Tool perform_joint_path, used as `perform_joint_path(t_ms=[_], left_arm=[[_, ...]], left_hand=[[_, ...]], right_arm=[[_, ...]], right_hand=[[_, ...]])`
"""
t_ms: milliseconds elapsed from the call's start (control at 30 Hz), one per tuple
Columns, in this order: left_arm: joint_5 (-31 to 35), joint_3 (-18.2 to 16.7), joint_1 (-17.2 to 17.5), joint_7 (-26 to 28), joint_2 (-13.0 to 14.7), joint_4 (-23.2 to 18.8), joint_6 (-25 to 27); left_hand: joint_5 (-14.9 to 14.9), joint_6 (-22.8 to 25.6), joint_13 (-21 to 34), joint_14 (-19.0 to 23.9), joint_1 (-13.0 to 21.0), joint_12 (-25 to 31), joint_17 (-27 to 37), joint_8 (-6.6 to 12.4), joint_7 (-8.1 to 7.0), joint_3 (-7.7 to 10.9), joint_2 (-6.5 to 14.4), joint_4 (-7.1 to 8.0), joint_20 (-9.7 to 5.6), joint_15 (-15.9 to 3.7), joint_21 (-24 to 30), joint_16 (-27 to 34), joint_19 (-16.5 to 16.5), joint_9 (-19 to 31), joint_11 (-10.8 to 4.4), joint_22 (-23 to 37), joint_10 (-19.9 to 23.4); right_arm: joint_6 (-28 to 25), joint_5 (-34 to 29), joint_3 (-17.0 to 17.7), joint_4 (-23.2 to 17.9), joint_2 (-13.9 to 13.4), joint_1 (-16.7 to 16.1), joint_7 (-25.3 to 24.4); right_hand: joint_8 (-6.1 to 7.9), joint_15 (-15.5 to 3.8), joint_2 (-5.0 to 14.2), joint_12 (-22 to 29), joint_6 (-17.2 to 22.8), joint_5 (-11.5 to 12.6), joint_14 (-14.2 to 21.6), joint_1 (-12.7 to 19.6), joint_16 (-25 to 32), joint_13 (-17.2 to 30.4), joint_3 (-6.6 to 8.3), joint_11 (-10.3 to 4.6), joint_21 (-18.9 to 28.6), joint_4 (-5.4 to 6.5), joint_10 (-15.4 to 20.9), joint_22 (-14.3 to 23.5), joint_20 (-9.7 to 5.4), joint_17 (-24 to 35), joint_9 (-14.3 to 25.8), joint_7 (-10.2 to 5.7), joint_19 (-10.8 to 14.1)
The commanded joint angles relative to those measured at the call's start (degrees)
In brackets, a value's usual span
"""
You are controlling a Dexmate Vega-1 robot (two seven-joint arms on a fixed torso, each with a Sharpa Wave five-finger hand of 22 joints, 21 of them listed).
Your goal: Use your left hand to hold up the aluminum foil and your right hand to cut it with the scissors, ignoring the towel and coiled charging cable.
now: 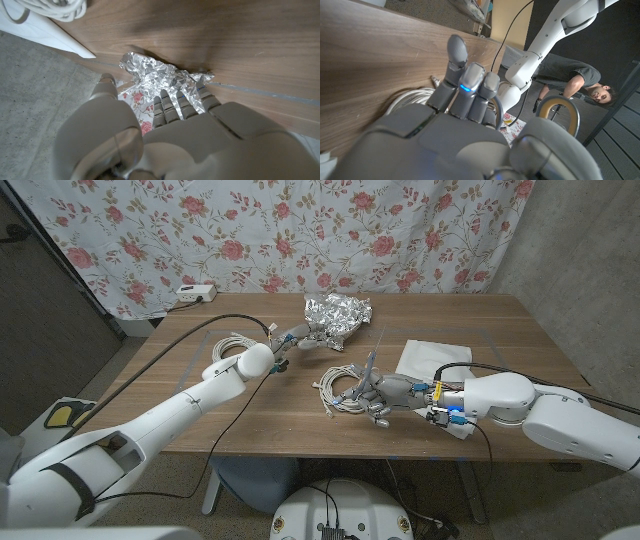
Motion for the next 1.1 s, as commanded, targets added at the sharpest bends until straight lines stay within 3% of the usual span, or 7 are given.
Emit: perform_joint_path(t_ms=[33, 233, 400, 700, 1100], left_arm=[[0.48, -0.22, 0.85, 0.78, 0.73, -2.03, 0.92], [0.25, -0.97, 1.76, 1.18, 1.62, -3.69, 1.37], [0.74, -1.84, 3.06, 3.02, 2.52, -5.32, 0.72], [2.05, -3.30, 4.36, 5.70, 3.50, -7.24, -0.07], [4.20, -1.85, 1.08, 3.25, 2.32, -4.88, 0.37]], left_hand=[[0.07, -0.03, 0.28, 0.11, 0.07, -0.04, 0.08, -0.24, -0.60, 0.31, 0.13, 0.21, 0.25, 0.66, 0.35, -0.08, 0.09, 0.26, 0.09, 0.12, -0.36], [0.01, -0.63, 0.34, -0.76, -0.08, -0.45, 0.11, -0.73, -0.97, 0.25, -0.12, 0.19, 0.60, 1.14, 0.17, -0.65, -0.10, 0.27, 0.21, 0.15, -1.17], [-0.02, -0.92, 0.42, -2.55, -0.01, -0.80, 0.12, -1.17, -2.07, 0.35, -0.21, 0.07, 1.03, 2.67, -0.08, -1.54, -0.45, 0.28, 0.15, 0.19, -1.70], [-0.03, -1.94, 0.52, -3.85, 0.33, -1.71, 0.11, -1.90, -3.44, 0.55, -0.34, -0.17, 1.10, 2.84, -0.35, -2.09, -0.98, 0.29, 0.76, 0.21, -3.59], [-0.03, -2.19, 0.36, -5.80, 0.56, -2.60, 0.02, -2.25, -4.45, 0.65, -0.40, -0.28, 1.21, 2.53, -0.74, -2.64, -2.02, 0.31, 1.63, 0.20, -5.23]], right_arm=[[0.20, -0.02, 0.20, -0.33, -0.27, -0.60, -0.38], [0.23, 0.11, 0.16, -0.26, -0.23, -0.63, -0.22], [0.21, 0.01, 0.01, -0.15, -0.02, -0.34, 0.08], [-0.63, -0.19, -0.49, -0.28, 0.44, 0.33, 0.23], [-0.43, -0.19, -0.70, -0.22, 0.76, 0.17, -0.06]], right_hand=[[-0.09, -1.08, 0.31, -0.09, 5.27, -0.05, 0.09, 0.52, -0.05, 0.18, 0.14, -0.15, 0.68, 0.23, 0.25, 0.31, -0.62, 0.19, 0.24, 5.50, -0.16], [-0.09, -1.08, 0.58, -0.08, 5.43, -0.24, 0.15, 0.74, -0.06, 0.21, 0.17, -0.11, 0.60, 0.21, 0.19, -0.26, -0.71, 0.18, 0.27, 5.40, -0.17], [-0.04, -1.09, 0.73, -0.12, 5.62, -0.31, 0.17, 0.86, -0.06, 0.11, 0.20, -0.19, 0.62, 0.21, 0.38, -0.42, -0.74, 0.18, 0.29, 5.30, -0.18], [-0.08, -1.08, 1.10, -0.13, 5.79, -0.65, 0.22, 1.21, -0.08, 0.13, 0.17, -0.10, 0.96, 0.18, 0.47, -0.69, -0.74, 0.18, 0.37, 5.21, -0.27], [-0.10, -1.09, 1.28, -0.03, 5.93, -0.90, 0.32, 1.48, -0.07, 0.34, 0.13, -0.32, 1.46, 0.15, 0.43, -0.48, -0.77, 0.18, 0.42, 5.30, -0.46]])
